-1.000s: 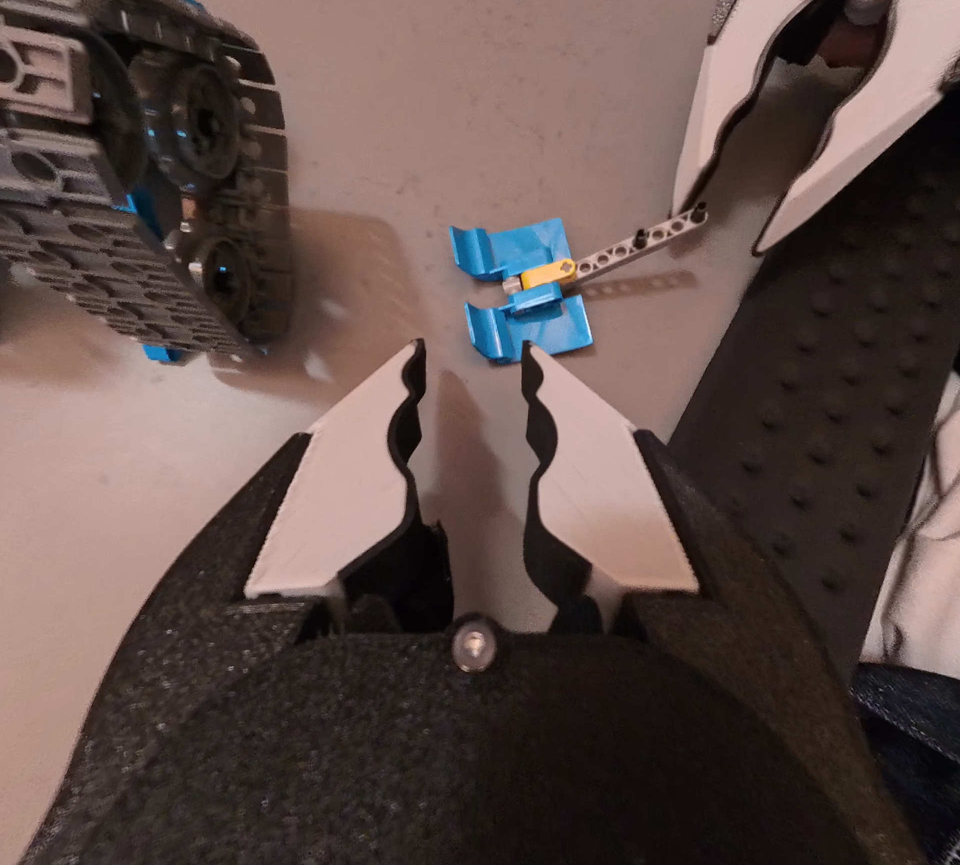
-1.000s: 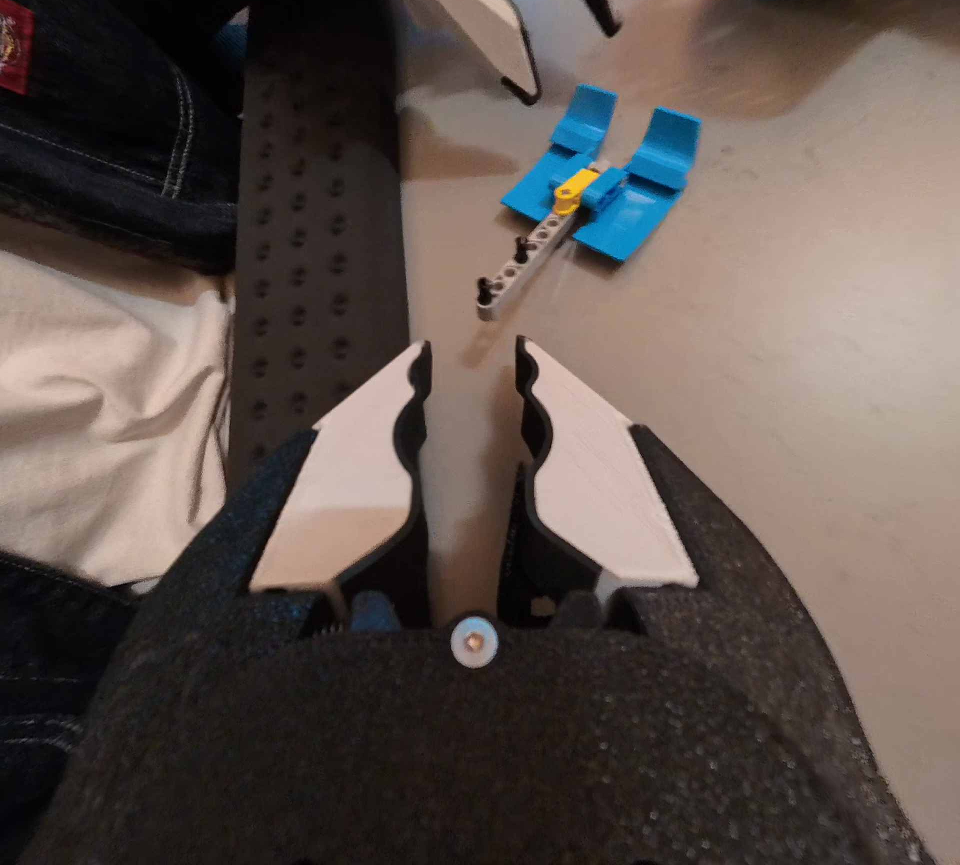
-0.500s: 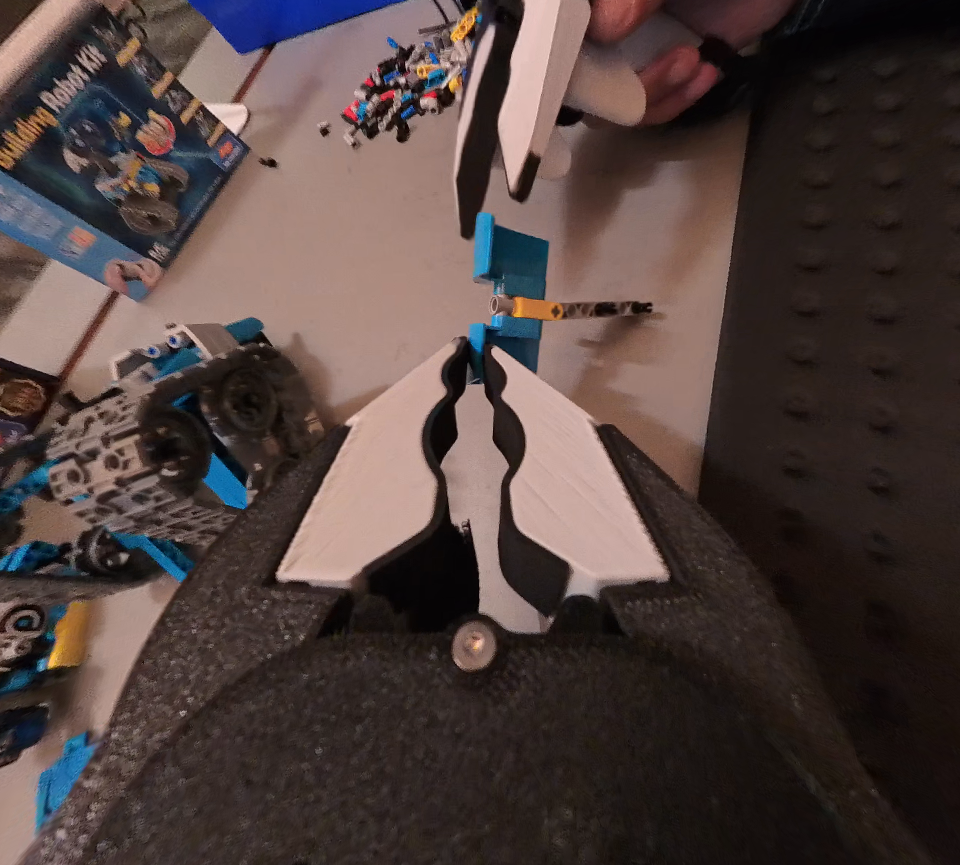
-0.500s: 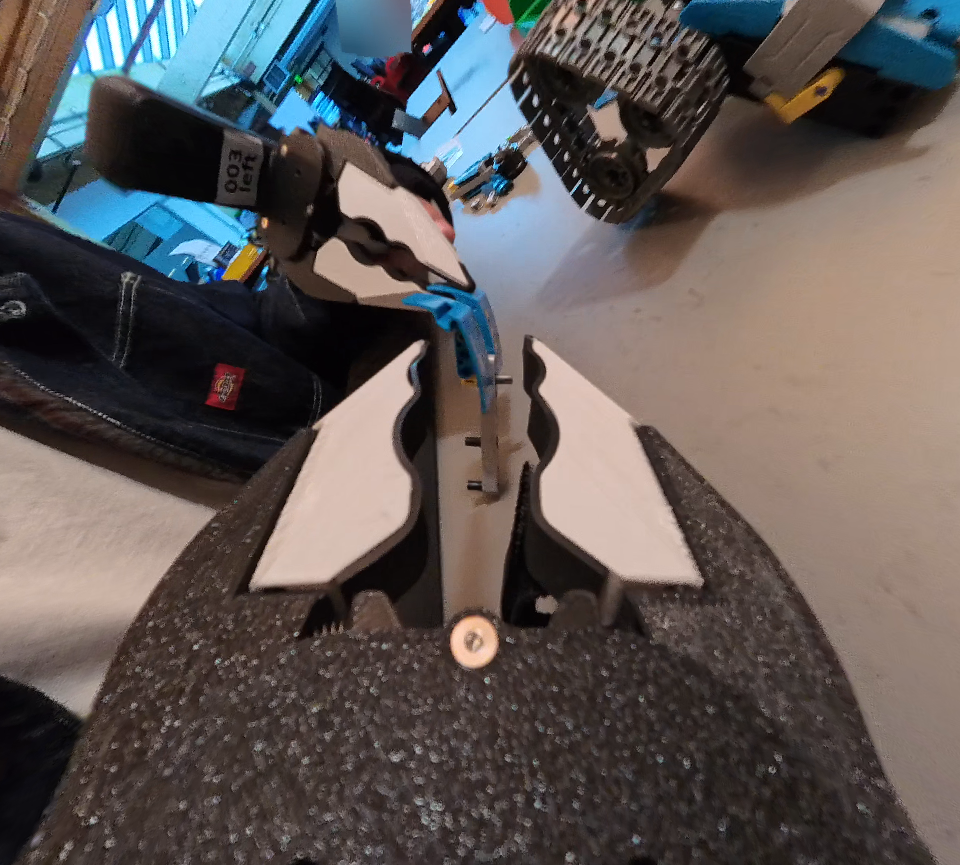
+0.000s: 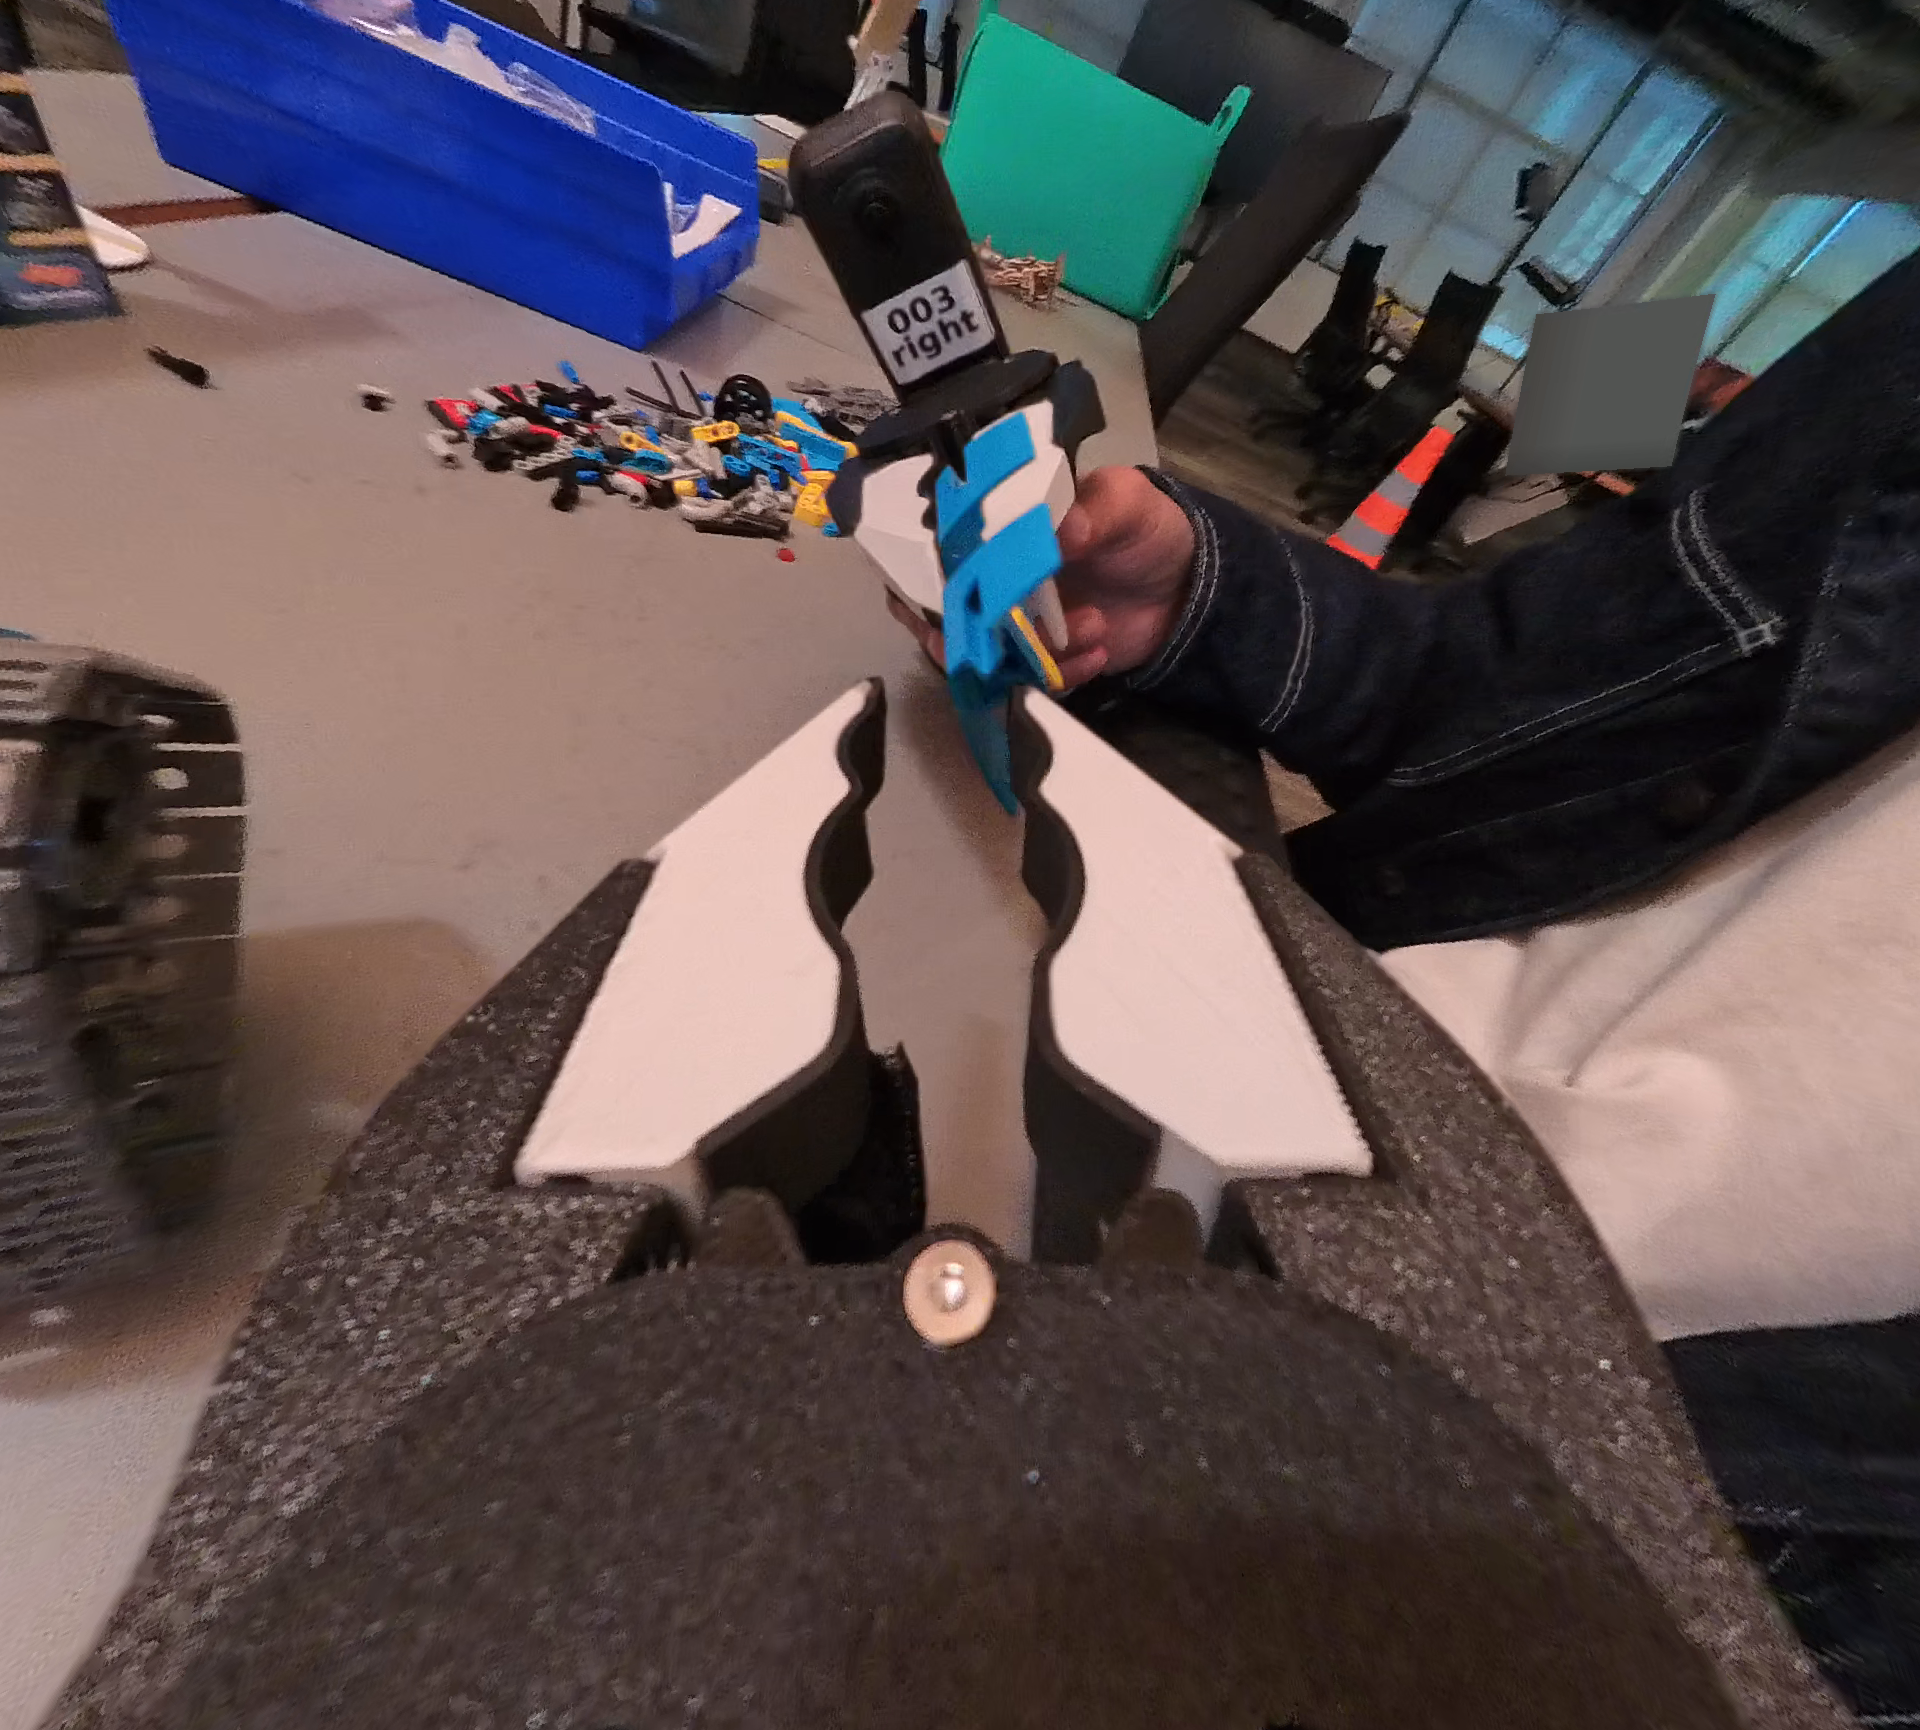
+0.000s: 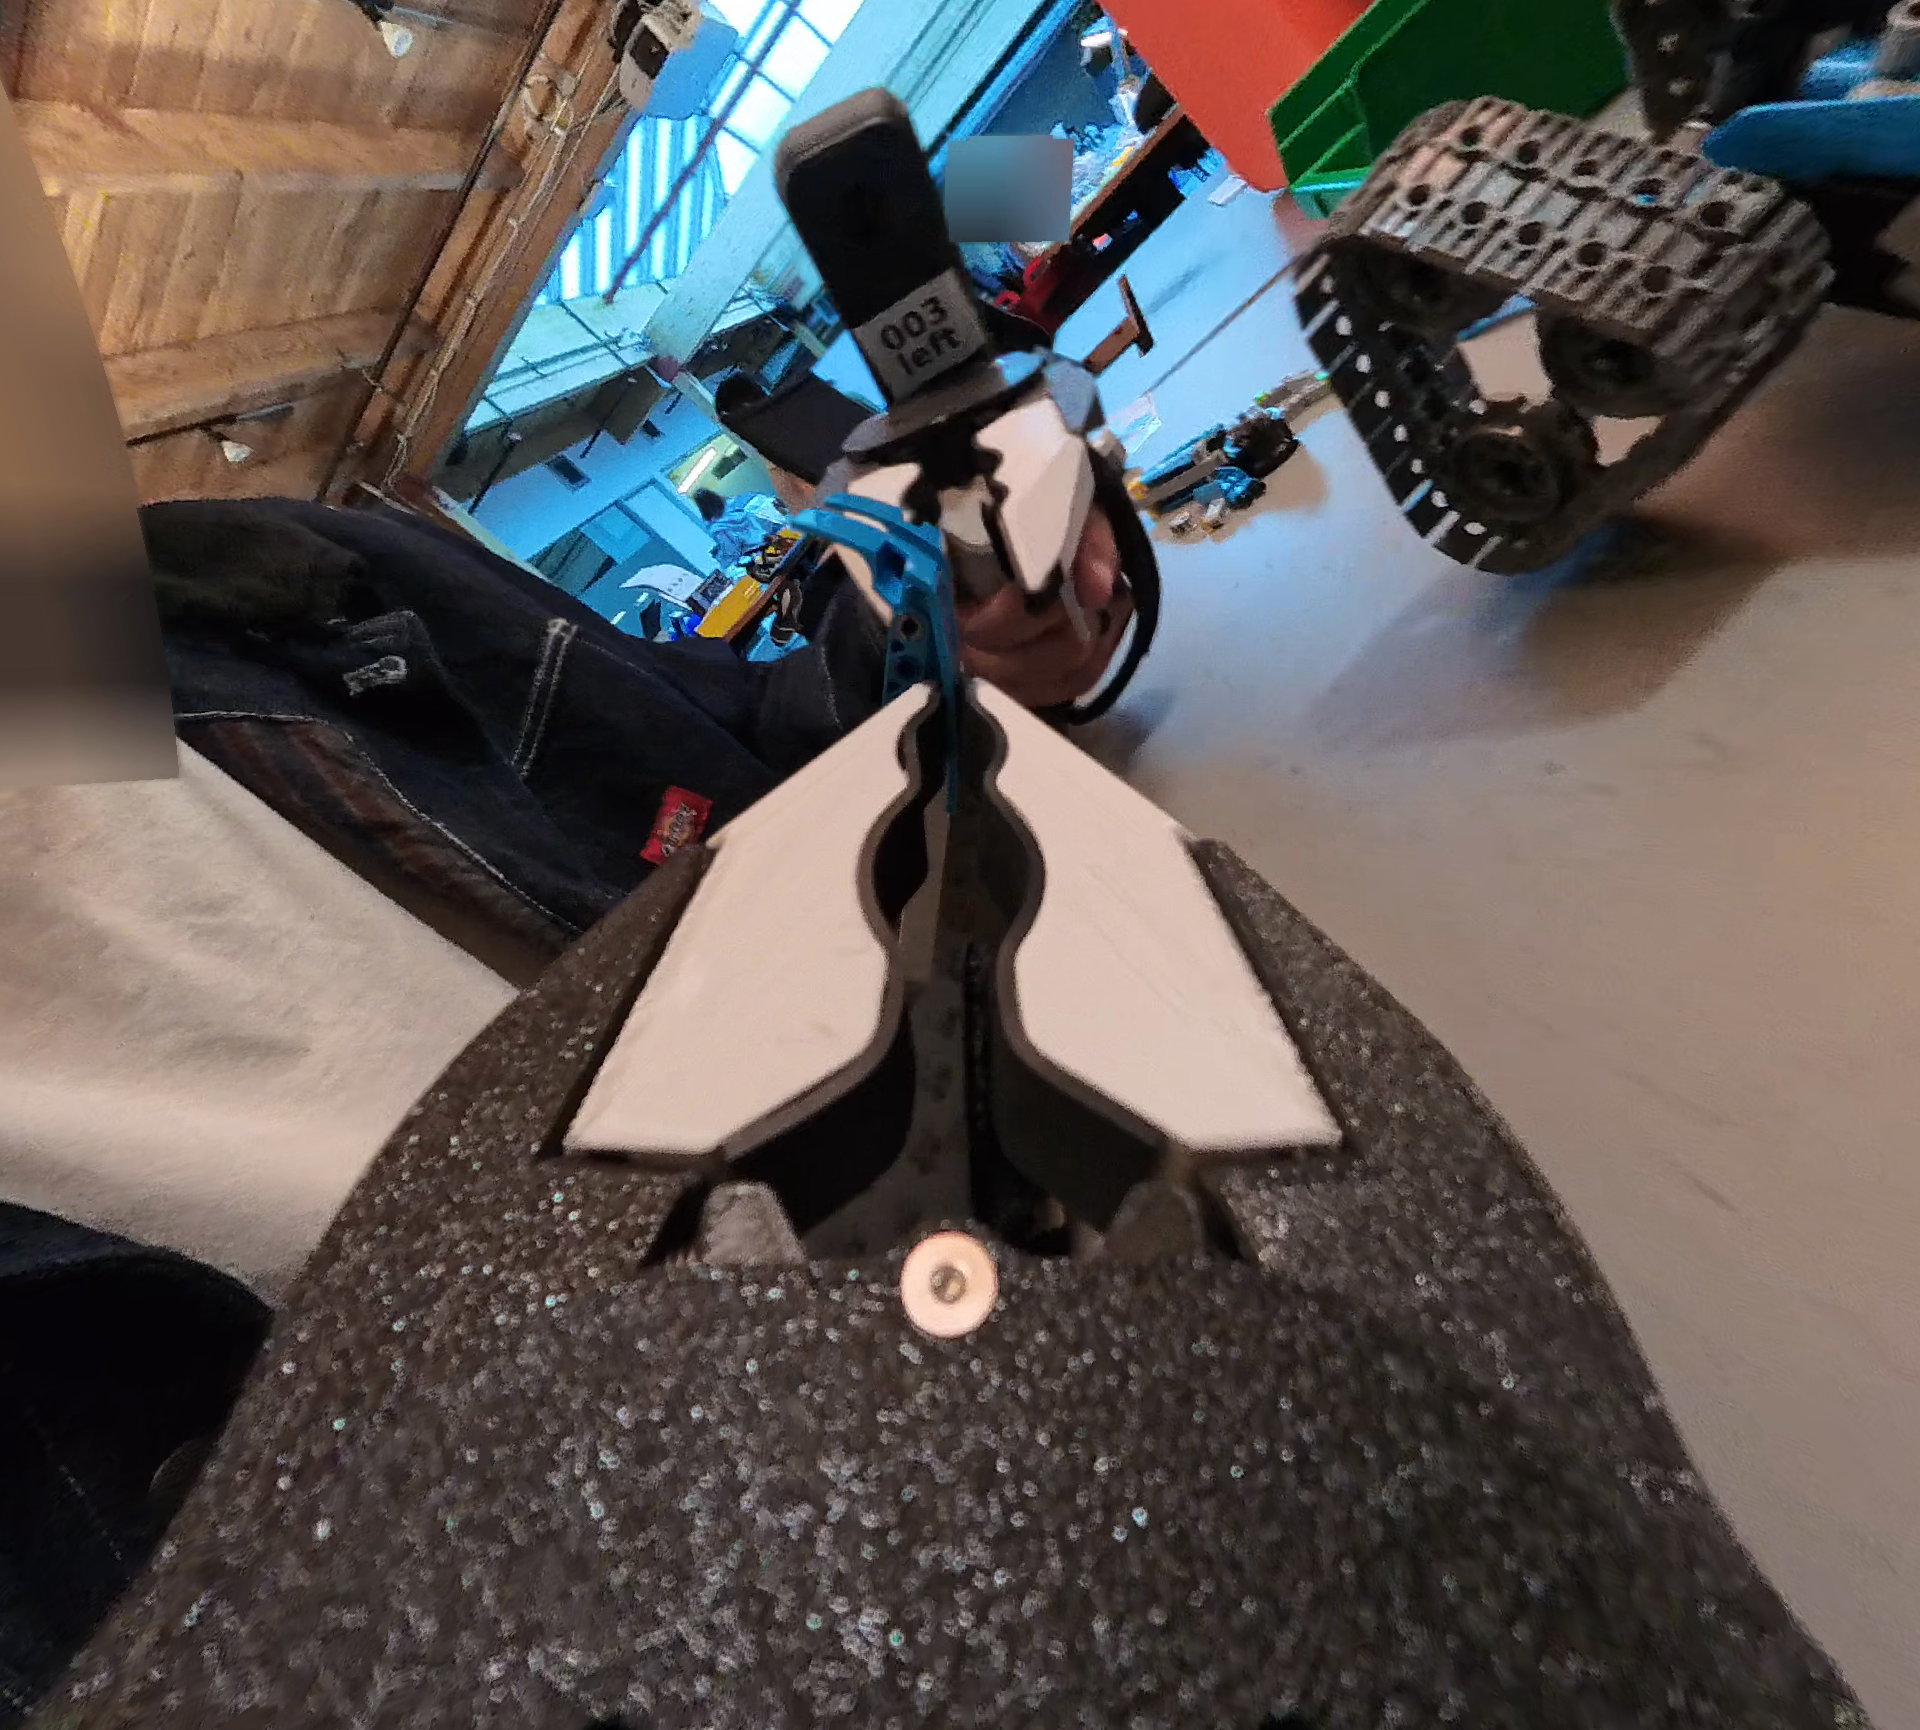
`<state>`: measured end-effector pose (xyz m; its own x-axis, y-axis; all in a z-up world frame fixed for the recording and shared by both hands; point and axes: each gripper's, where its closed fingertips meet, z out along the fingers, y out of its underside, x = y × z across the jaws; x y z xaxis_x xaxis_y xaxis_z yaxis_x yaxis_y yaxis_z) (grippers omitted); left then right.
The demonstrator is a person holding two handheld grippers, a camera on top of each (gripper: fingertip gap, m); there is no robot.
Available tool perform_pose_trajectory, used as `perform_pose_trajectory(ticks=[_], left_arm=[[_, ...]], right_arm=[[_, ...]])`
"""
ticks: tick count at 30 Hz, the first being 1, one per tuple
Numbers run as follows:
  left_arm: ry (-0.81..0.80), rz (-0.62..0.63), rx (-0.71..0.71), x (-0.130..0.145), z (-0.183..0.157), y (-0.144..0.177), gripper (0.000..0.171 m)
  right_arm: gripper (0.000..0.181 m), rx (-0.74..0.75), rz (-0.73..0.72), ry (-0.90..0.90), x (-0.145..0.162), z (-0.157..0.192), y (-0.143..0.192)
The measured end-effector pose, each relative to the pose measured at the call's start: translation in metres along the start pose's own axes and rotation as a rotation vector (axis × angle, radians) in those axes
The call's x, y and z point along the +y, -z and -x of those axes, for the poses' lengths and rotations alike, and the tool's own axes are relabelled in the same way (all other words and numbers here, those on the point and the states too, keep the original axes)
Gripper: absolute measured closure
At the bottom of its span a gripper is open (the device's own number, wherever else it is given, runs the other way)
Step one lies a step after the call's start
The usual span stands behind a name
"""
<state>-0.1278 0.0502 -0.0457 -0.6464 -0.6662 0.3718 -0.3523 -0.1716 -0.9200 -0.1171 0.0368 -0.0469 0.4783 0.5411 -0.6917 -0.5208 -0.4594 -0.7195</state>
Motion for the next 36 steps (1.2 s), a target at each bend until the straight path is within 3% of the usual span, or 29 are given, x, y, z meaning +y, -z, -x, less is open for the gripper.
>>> perform_pose_trajectory(ticks=[2,5,18,26,30,33,36], left_arm=[[0.040,-0.023,0.073,-0.002,-0.009,-0.001,0.168],[0.042,-0.047,0.088,-0.003,-0.012,0.002,0.171],[-0.061,-0.012,0.073,0.009,-0.018,0.006,0.171],[-0.037,-0.012,0.061,0.012,-0.013,0.007,0.171],[0.079,-0.030,0.076,0.011,-0.007,0.004,0.171],[0.086,-0.047,0.084,0.007,-0.010,0.001,0.134],[0.074,-0.029,0.090,0.009,-0.010,-0.002,0.154]], right_arm=[[0.181,-0.023,-0.031,-0.004,-0.004,0.004,-0.003],[0.181,-0.023,-0.005,0.033,-0.001,0.007,-0.004],[0.181,-0.009,0.098,0.041,0.013,0.008,-0.004],[0.181,0.029,0.110,0.051,0.013,0.001,0.001],[0.181,0.062,0.090,0.042,0.011,-0.006,0.002],[0.181,0.118,0.110,0.057,0.015,-0.015,-0.002],[0.181,0.070,0.098,0.053,0.016,-0.007,-0.008]])
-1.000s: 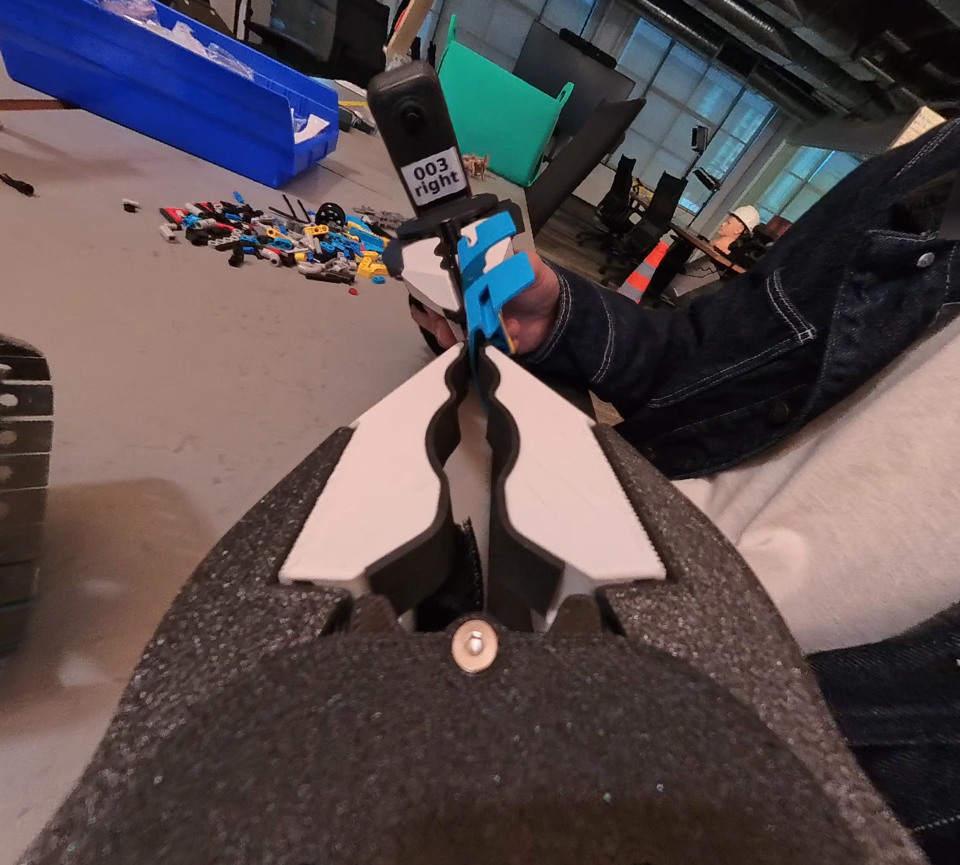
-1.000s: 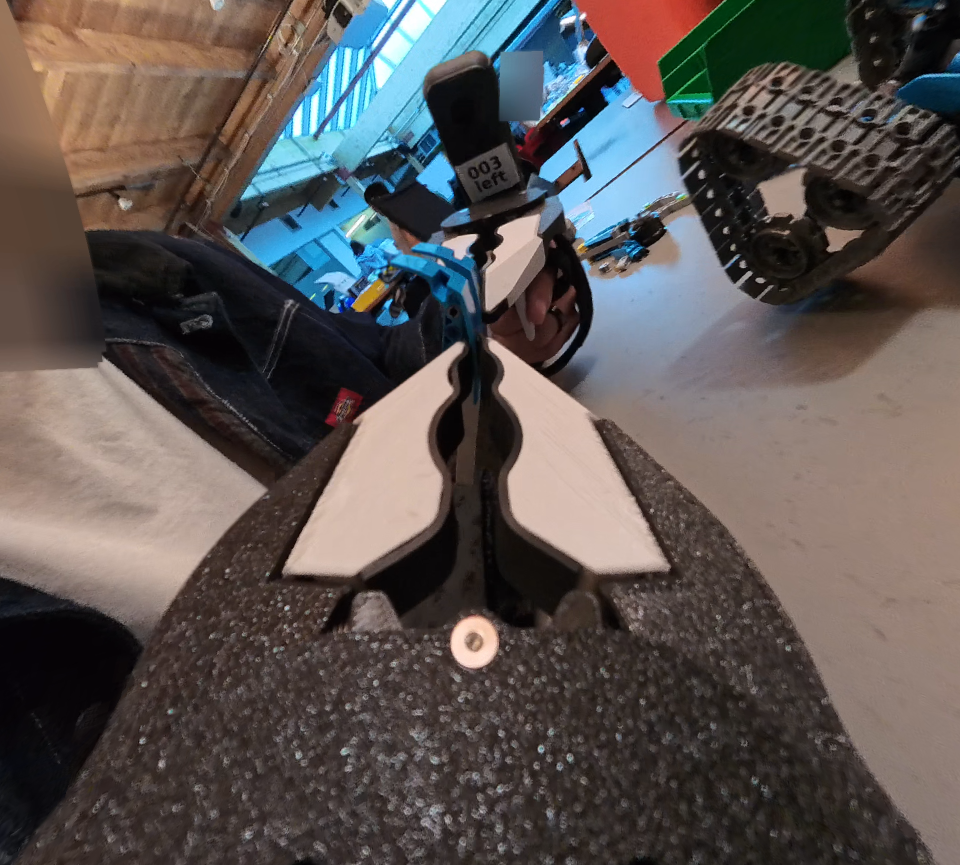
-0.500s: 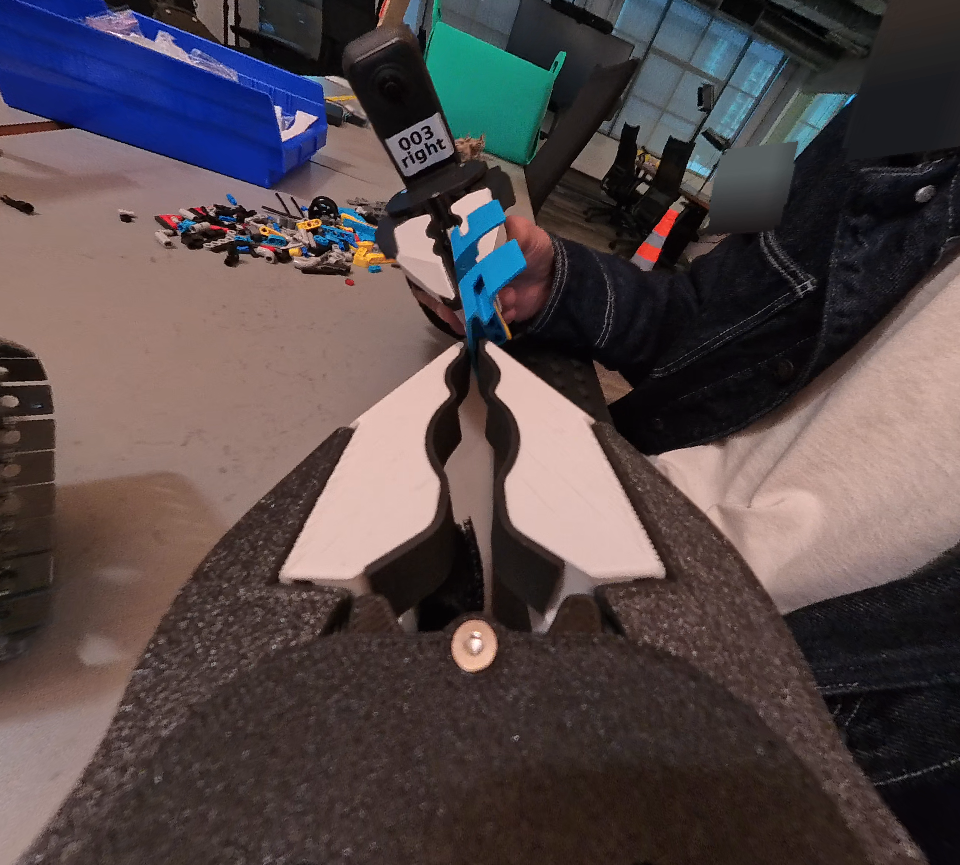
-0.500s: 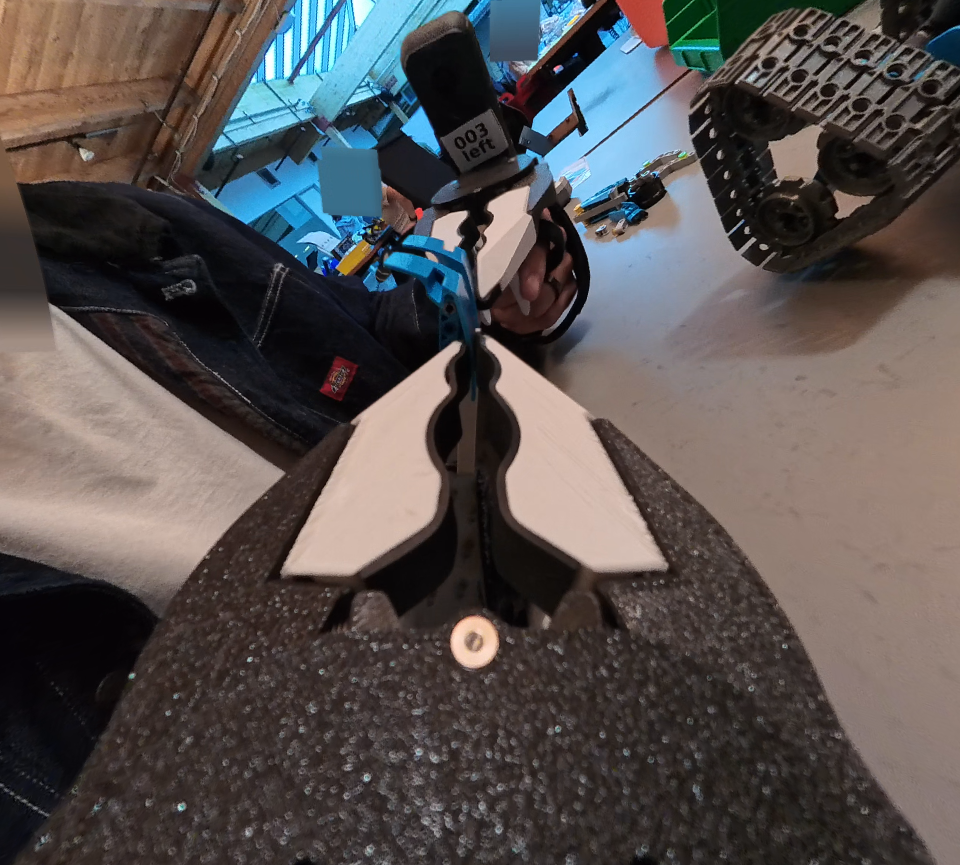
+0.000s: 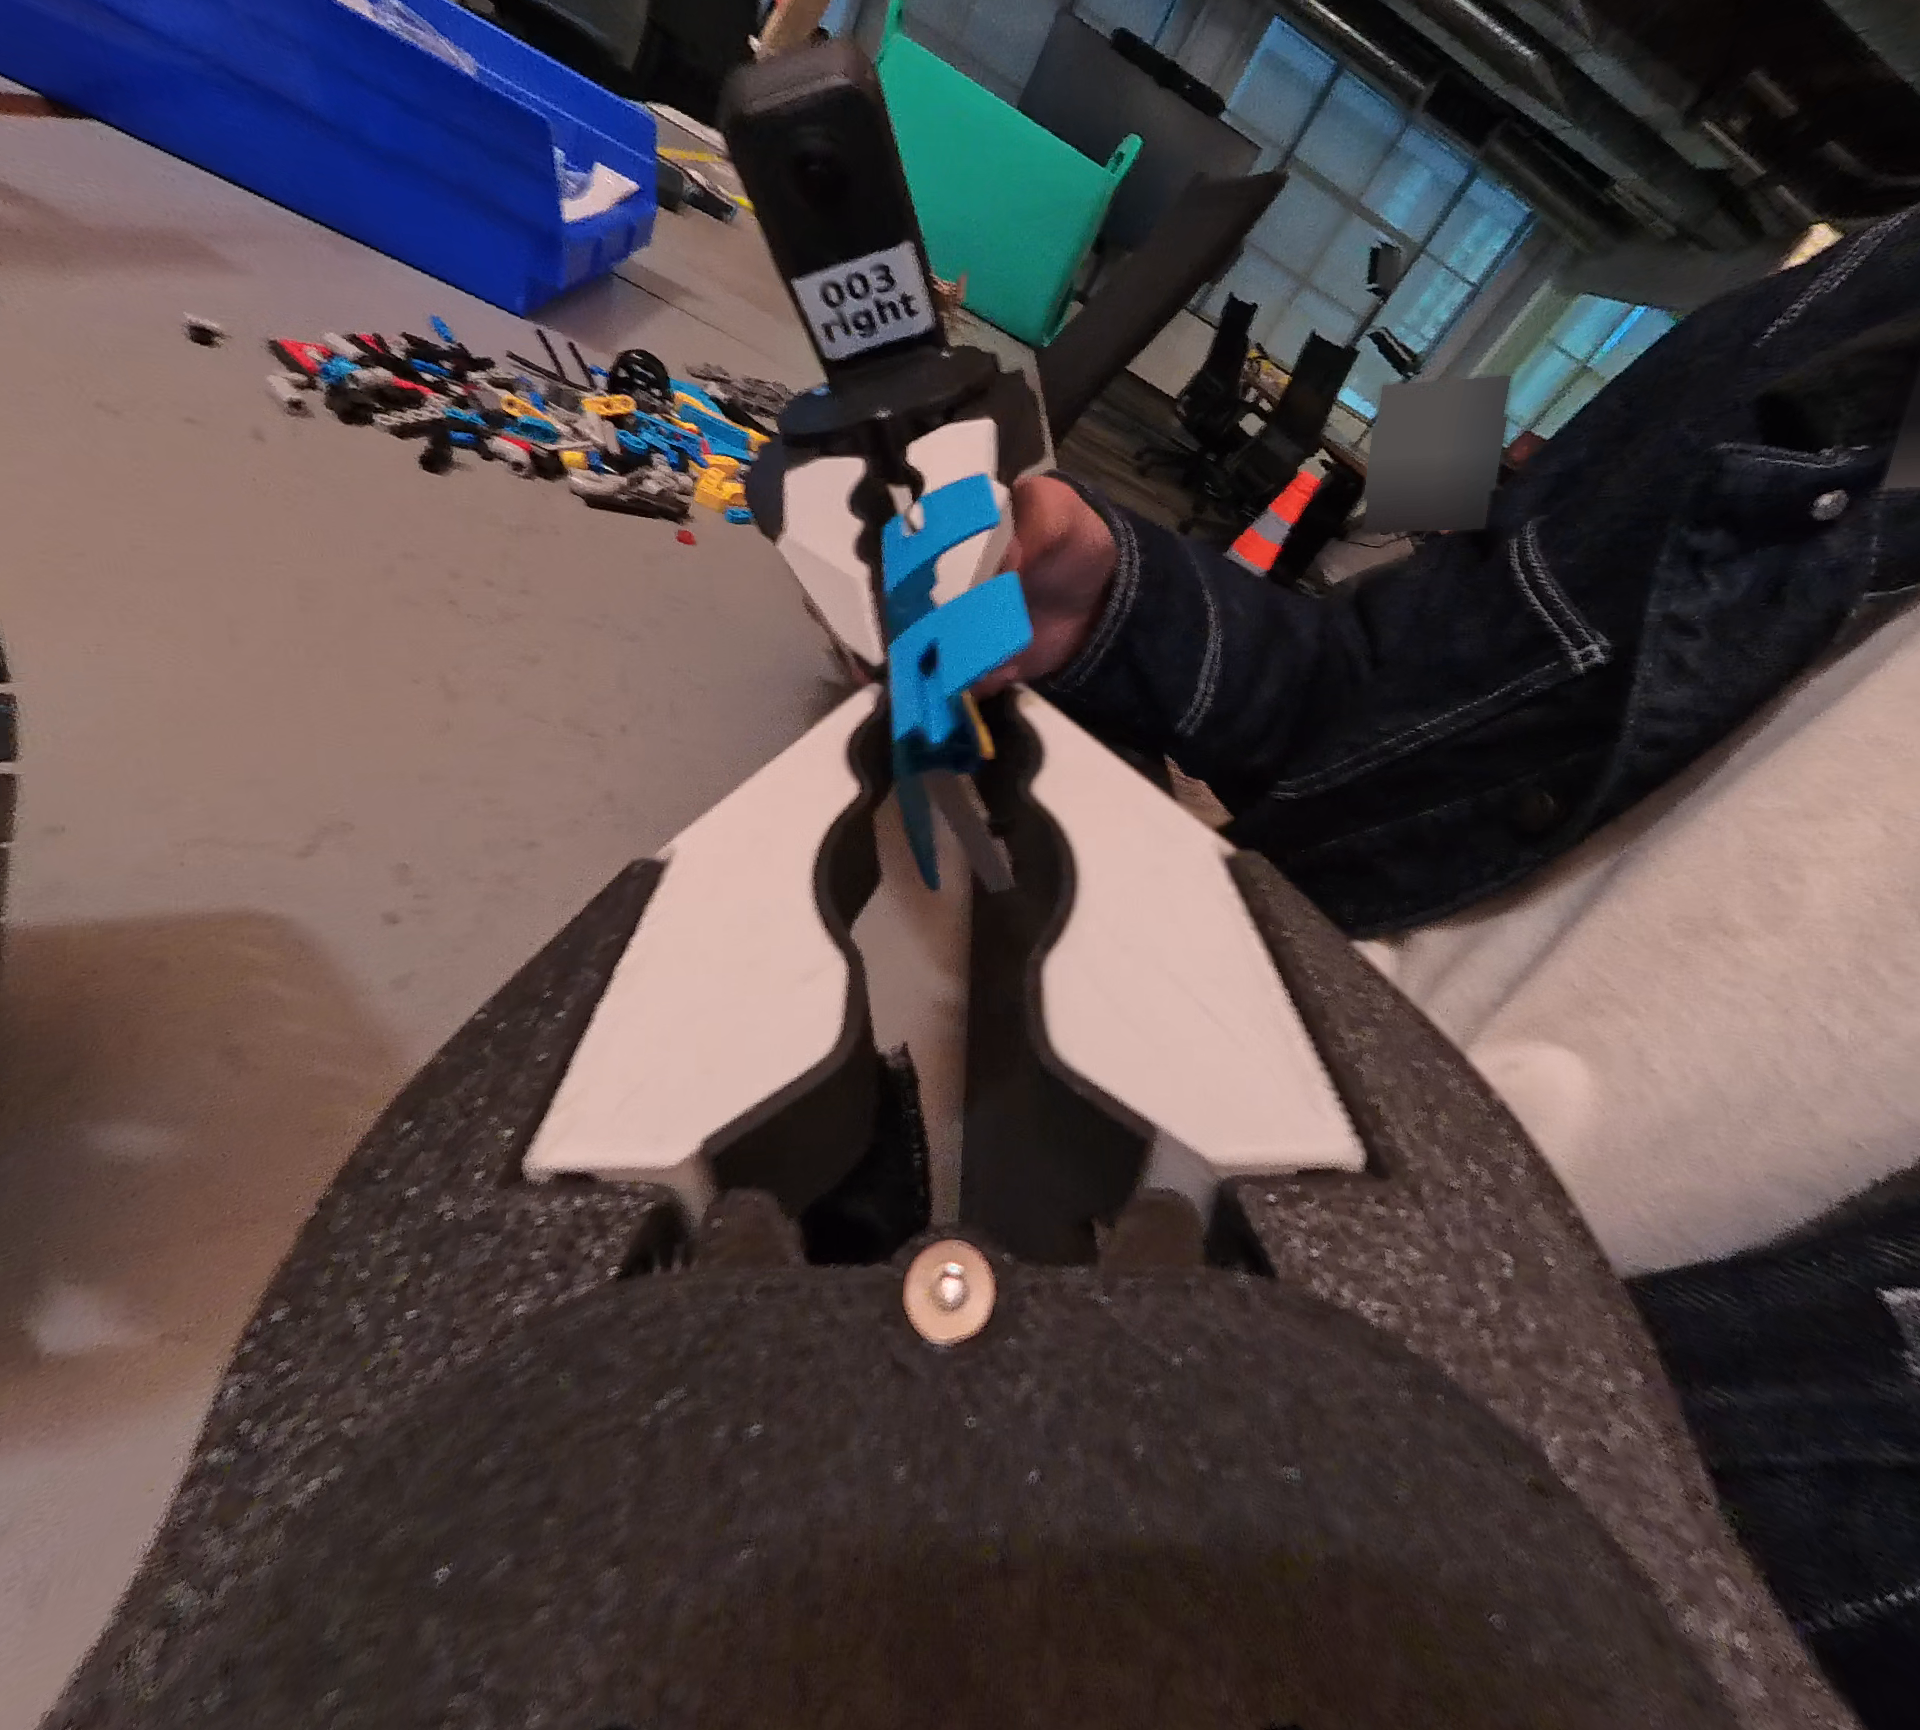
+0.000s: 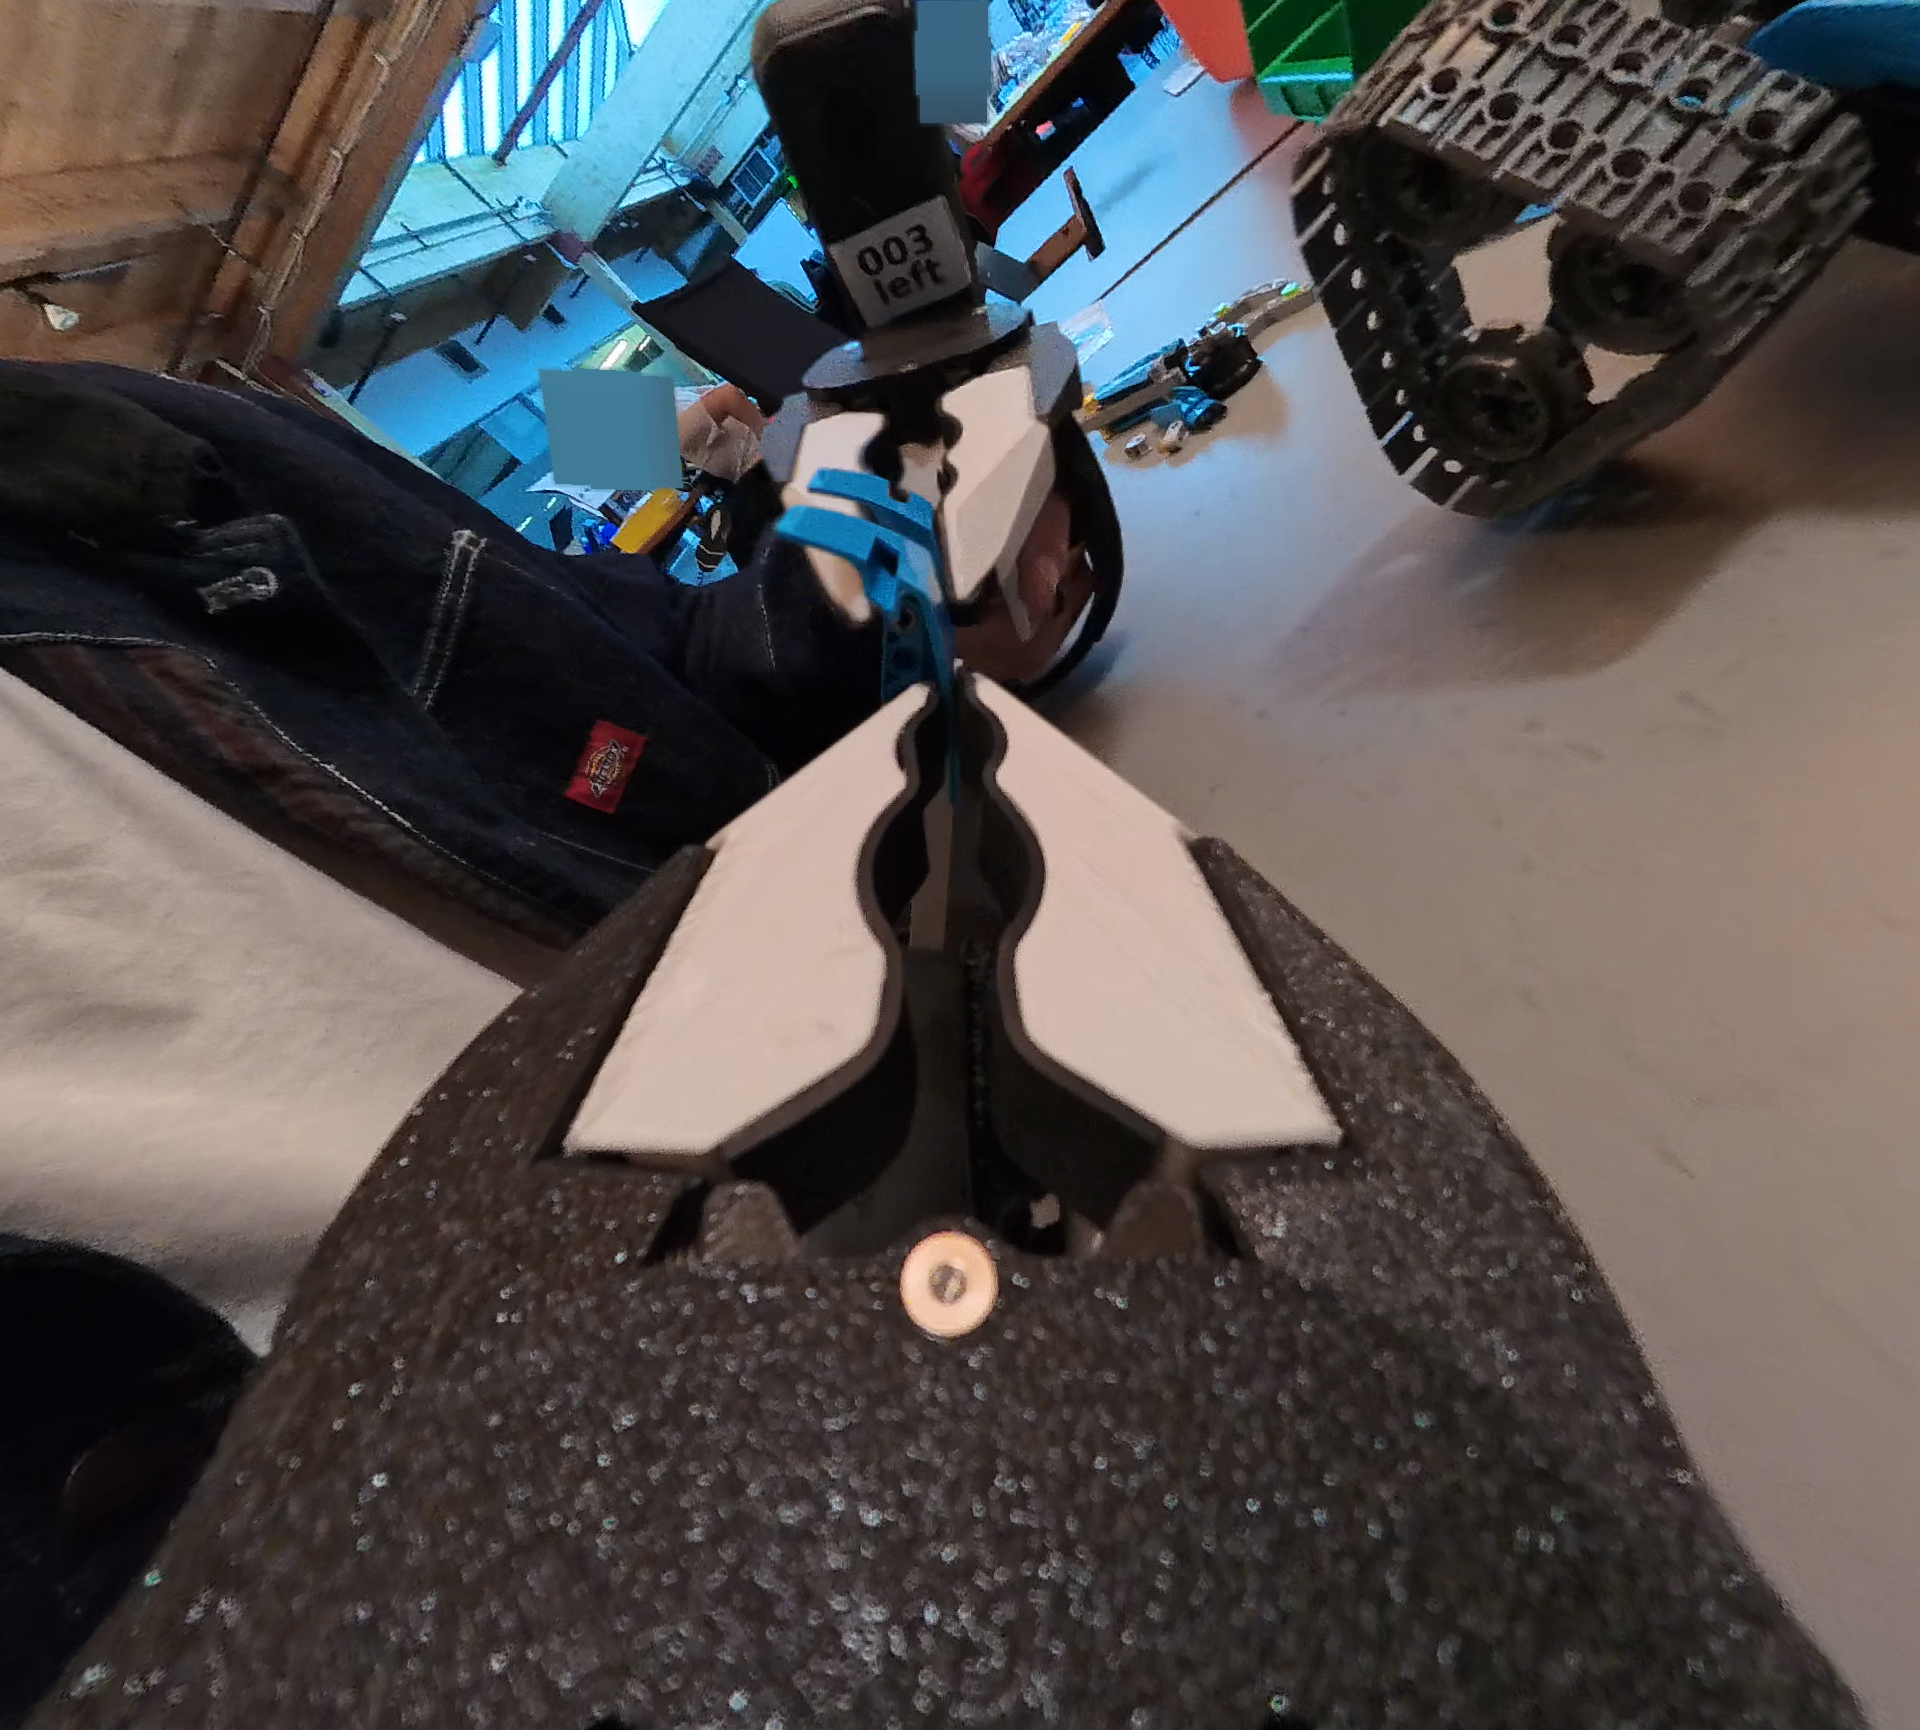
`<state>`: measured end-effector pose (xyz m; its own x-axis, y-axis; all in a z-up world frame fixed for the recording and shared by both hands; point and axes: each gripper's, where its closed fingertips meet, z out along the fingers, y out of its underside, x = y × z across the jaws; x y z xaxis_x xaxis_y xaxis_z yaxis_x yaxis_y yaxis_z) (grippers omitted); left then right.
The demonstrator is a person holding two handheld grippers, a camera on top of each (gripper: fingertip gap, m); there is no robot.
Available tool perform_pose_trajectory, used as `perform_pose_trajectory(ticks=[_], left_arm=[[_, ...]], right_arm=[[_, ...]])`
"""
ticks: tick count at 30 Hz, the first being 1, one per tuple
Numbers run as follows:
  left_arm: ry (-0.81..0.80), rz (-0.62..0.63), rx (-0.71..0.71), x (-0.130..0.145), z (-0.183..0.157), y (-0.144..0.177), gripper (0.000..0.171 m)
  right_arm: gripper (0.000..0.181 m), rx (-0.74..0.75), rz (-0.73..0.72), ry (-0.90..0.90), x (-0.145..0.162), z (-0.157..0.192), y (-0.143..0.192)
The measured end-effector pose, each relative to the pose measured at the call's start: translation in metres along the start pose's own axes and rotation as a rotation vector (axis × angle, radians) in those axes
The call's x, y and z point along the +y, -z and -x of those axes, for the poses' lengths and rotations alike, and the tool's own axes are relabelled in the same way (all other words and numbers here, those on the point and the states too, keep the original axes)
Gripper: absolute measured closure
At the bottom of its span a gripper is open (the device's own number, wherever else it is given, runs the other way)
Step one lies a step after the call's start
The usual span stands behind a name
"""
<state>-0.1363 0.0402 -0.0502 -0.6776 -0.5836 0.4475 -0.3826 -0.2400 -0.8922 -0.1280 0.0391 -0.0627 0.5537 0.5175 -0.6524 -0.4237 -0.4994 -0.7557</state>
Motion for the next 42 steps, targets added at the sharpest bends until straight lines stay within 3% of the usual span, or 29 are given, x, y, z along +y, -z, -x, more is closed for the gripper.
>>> perform_pose_trajectory(ticks=[4,15,37,39,42], left_arm=[[0.024,-0.035,-0.004,-0.005,0.002,0.003,0.160],[-0.057,0.015,-0.001,0.004,-0.008,0.000,0.161],[-0.029,0.029,0.031,0.008,-0.008,0.001,0.161],[-0.043,0.023,0.003,0.007,-0.005,0.003,0.161],[-0.113,0.068,-0.031,0.014,-0.004,-0.002,0.161]], right_arm=[[0.181,0.007,-0.020,0.008,-0.004,0.000,-0.002],[0.181,-0.055,0.029,0.000,0.004,0.007,0.003],[0.181,-0.066,0.026,0.010,0.004,0.010,0.007],[0.158,-0.007,0.006,0.053,-0.001,0.004,0.008],[0.141,-0.050,-0.023,0.074,-0.005,0.015,0.002]])
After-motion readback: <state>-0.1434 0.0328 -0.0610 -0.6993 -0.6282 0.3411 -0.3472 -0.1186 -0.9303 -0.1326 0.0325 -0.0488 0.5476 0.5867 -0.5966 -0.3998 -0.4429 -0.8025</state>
